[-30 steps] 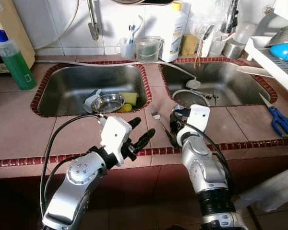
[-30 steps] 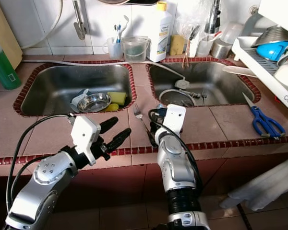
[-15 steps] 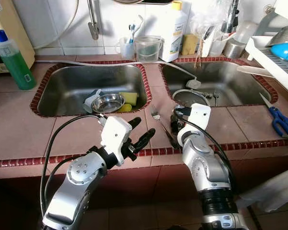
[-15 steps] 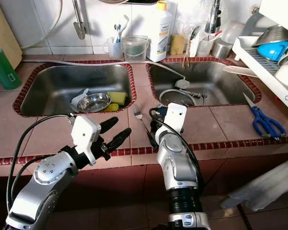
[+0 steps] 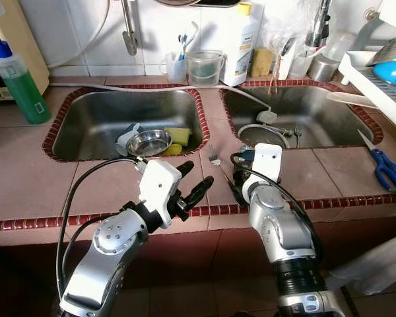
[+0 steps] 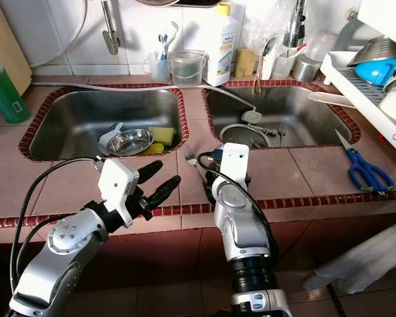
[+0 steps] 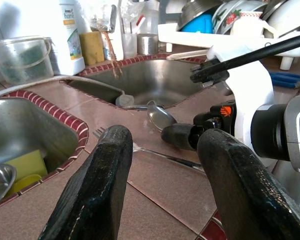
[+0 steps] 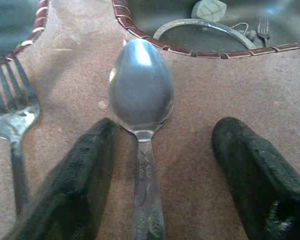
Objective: Kitchen organization
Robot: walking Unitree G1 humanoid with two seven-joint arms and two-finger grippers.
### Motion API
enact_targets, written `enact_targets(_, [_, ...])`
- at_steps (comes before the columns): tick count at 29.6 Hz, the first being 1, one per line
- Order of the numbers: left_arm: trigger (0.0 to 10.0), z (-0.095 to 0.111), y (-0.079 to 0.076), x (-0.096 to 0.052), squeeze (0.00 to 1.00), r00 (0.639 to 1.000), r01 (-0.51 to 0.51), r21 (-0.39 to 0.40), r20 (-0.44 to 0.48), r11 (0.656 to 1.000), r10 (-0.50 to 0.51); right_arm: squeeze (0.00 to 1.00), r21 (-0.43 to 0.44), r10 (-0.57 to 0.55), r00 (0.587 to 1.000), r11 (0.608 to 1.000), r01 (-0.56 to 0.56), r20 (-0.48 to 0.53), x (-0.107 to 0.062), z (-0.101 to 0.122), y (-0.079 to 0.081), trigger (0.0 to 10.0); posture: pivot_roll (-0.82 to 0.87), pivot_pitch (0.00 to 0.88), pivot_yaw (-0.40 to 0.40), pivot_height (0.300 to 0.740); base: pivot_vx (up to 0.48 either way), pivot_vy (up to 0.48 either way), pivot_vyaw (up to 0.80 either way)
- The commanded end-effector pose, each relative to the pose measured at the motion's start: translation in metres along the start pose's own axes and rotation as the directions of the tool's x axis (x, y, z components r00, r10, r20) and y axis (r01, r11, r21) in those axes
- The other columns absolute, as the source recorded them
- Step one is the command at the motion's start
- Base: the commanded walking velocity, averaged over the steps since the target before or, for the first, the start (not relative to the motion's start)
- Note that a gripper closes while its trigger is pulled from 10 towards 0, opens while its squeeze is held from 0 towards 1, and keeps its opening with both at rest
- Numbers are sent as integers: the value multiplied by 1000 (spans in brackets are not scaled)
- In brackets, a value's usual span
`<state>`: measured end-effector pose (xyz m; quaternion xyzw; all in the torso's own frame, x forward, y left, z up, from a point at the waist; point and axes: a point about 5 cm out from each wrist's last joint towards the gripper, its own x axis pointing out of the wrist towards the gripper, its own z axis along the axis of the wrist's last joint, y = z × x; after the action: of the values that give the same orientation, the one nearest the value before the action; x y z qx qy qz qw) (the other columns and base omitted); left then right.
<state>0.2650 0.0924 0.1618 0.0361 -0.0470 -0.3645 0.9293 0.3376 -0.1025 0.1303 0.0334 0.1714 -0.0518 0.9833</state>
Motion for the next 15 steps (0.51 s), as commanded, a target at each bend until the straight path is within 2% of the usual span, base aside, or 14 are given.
enact_targets(1, [10000, 8, -2, 1, 0, 1000, 9, 16, 23, 1000, -10, 0, -26, -73, 986, 997, 70, -149, 1, -32, -15, 2863, -90, 76, -19, 703, 0, 0, 0])
enact_targets(2, [10000, 7, -2, 1, 0, 1000, 10, 15, 23, 1000, -10, 0, -14, -72, 984, 997, 71, -164, 1, -35, -15, 0, -91, 79, -16, 703, 0, 0, 0])
enact_targets(15, [10000, 8, 0, 2, 0, 1000, 7, 16, 24, 1000, -8, 0, -8, -90, 977, 996, 90, -192, -1, -38, -21, 0, -94, 90, -9, 703, 0, 0, 0])
